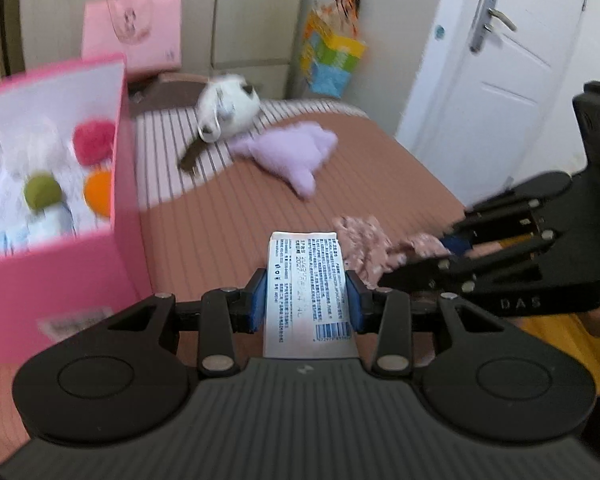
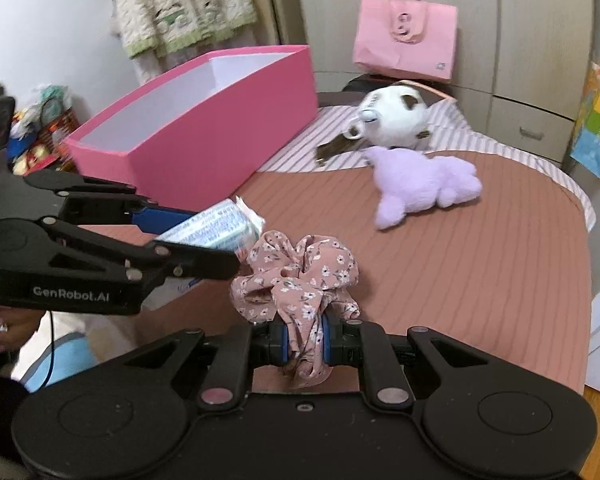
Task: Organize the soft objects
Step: 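Carry the white pack with the left gripper while the right gripper carries the scrunchie to the box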
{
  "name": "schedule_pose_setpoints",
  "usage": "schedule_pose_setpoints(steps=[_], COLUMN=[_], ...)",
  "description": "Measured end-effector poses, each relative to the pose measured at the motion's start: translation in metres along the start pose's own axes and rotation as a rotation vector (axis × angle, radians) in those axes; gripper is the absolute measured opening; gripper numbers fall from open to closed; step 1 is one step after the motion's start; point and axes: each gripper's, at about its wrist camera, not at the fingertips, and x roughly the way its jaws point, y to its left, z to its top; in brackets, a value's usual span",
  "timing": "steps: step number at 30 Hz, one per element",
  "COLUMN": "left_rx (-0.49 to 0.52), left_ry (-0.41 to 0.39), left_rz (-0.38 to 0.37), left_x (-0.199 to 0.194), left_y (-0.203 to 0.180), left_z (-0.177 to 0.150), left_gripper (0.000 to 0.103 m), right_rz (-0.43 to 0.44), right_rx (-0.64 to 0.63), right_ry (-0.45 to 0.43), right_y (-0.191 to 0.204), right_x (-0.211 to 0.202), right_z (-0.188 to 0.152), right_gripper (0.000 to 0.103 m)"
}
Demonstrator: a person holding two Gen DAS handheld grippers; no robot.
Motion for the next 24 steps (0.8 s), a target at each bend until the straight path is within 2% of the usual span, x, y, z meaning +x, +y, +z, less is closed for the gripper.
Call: schedule_pose_setpoints(steps=[5,9,15,19,24], left_rx=[-0.034,-0.045,-0.068,-0.1,-0.087], left_ry=[0.078,0.097,0.019,-0.048,-0.143], left_rz=[-0.027,-0.01,0.031,0.073,0.137], left_x=[-0.022,-0.051,-0.102,-0.123,-0.143], left_y=[0.011,0.023,0.044,0.057,0.068], left_z=[-0.018,-0.023,-0.02,-0.013,0.001], left_gripper=[0.038,0.038,0.038,0.038,0.038], right_rz=[0.066,0.116,0.177,0.202,0.218], right_rx=[-0.043,-0.108,-0.205,-0.231,-0.25], right_ry=[0.018,0.016,-0.028,-0.104,-0.2], right_y=[0.026,0.051,0.083,0.095,0.109], right_x=[-0.007,-0.014,-0.028,-0.027,-0.03], right_z=[0.001,0.01,0.037,0.054,0.078], right_gripper=[0.018,0.018,0.018,0.018,0.018])
